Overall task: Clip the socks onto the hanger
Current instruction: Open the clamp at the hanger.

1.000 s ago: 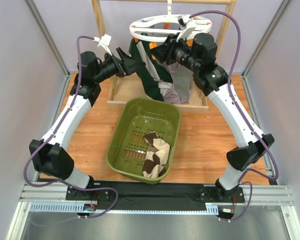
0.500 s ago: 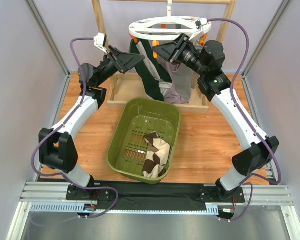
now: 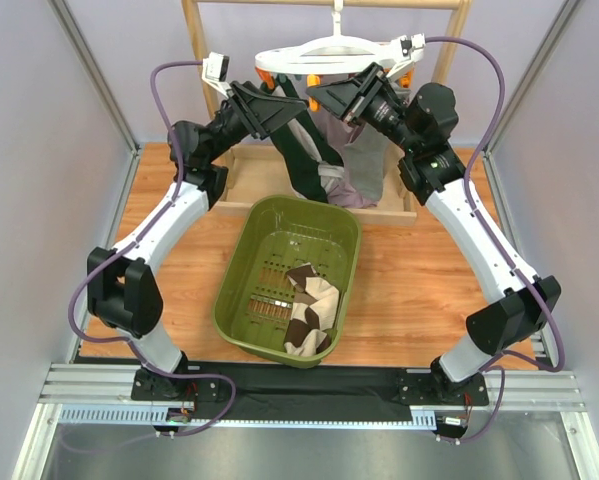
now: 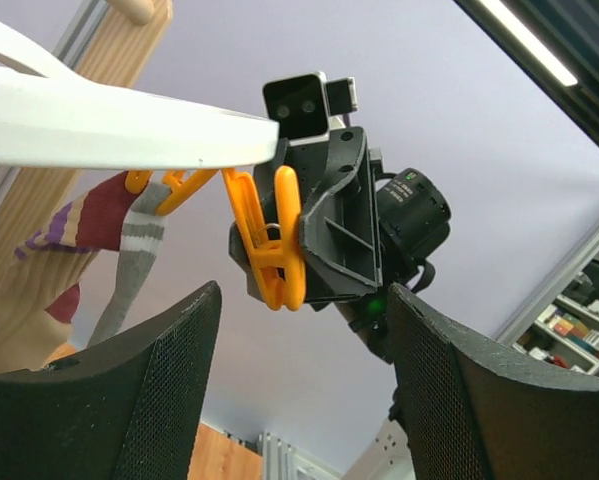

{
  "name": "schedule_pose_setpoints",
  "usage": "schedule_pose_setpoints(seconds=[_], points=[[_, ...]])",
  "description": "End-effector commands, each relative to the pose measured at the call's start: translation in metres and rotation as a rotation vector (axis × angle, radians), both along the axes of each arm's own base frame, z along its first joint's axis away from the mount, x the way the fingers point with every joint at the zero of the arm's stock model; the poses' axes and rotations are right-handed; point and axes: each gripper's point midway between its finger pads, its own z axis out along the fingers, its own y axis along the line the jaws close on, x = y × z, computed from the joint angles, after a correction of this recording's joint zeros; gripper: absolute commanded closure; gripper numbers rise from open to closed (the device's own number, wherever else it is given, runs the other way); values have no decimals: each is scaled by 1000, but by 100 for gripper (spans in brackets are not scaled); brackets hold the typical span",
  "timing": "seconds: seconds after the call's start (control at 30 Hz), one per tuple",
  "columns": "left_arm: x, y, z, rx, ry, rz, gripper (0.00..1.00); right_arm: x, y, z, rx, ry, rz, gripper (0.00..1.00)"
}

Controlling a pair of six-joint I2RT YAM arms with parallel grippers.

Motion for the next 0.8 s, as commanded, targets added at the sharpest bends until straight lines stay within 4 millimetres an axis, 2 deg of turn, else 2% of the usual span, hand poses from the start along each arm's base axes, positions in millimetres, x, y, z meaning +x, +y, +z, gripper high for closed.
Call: schedule_pose_setpoints(seconds=[0.0, 0.2, 0.33, 0.57, 0.63, 0.77], points=[[-6, -2, 12, 9, -53, -11, 26, -25, -3, 25, 39, -65, 59, 100], [0, -10, 7, 38, -37, -41, 28, -27, 1, 20, 67, -38, 105, 100], [0, -13, 12, 37, -51, -68, 39, -26, 2, 19, 65, -36, 116, 100], [-6, -18, 13, 60, -48, -127, 47, -25, 0, 20, 66, -34, 113, 98], [-6, -19, 12, 63, -37, -143, 54, -23, 1, 18, 66, -28, 112, 98], [-9, -20, 12, 58, -25, -177, 57, -20, 2, 14, 62, -23, 114, 93]])
